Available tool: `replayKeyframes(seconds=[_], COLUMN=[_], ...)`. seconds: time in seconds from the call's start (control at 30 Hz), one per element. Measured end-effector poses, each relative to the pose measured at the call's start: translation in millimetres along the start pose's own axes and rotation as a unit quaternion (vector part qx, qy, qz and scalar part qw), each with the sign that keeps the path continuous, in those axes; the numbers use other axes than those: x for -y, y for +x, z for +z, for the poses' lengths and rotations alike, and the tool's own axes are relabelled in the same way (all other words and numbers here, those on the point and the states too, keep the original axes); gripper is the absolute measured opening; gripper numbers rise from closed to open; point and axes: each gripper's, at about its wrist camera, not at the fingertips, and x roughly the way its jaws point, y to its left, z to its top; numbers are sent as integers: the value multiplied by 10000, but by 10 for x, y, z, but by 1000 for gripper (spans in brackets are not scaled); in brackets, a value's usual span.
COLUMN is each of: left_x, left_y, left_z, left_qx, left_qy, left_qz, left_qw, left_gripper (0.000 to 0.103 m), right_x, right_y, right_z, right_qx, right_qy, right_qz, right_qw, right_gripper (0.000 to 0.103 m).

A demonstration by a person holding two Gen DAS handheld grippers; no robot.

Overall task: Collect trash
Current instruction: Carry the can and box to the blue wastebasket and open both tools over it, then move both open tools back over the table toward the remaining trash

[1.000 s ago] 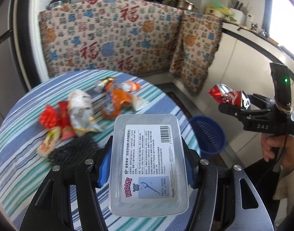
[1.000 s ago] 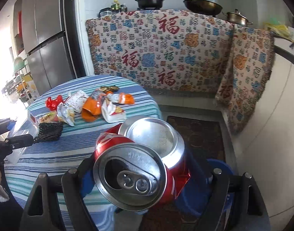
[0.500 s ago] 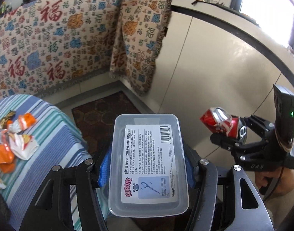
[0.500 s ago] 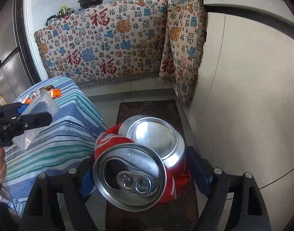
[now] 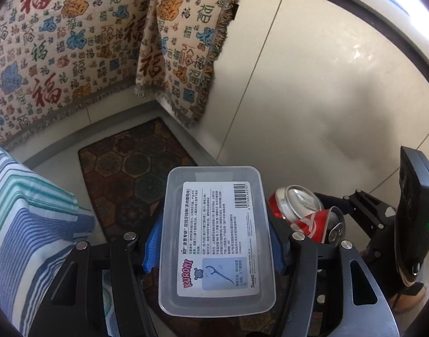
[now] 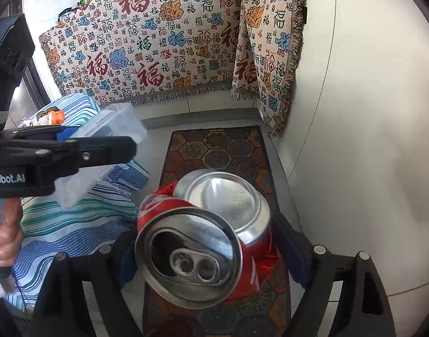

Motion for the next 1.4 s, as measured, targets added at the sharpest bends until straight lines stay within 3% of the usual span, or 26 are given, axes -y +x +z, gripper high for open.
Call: replayKeyframes(seconds=[0.13, 0.23, 0.47, 0.73, 0.93, 1.1, 1.4], left_x=[-24, -25, -97, -260, -390, -619, -1509], left_y=[167, 249, 175, -578, -1491, -2190, -3033], left_z=[53, 92, 134, -69, -509, -1176, -2434], left_qx=[-96, -37, 130, 503, 814, 876, 636], left_qy=[-94, -105, -188, -373, -484, -629, -1043], left_qz=[-127, -138, -12, 248, 646, 1012, 1684], left_qw=[9998, 9998, 9997, 9977, 9934, 9890, 9781], left_gripper=[66, 86, 86, 86, 87, 90, 91], right_x=[49, 104, 136, -194, -828, -1559, -2906], right_y=[143, 237, 177, -358, -872, -1213, -1319], right_z=[5, 12, 45, 249, 364, 299, -133], right_qx=[-59, -87, 112, 635, 1068, 1254, 930], right_qy=[-38, 43, 161, -17, -406, -758, -1324], right_qz=[-23, -78, -157, -108, 83, 379, 825], right_qw=[10000, 9999, 9997, 9979, 9934, 9885, 9834], right_gripper=[87, 87, 87, 87, 87, 87, 87])
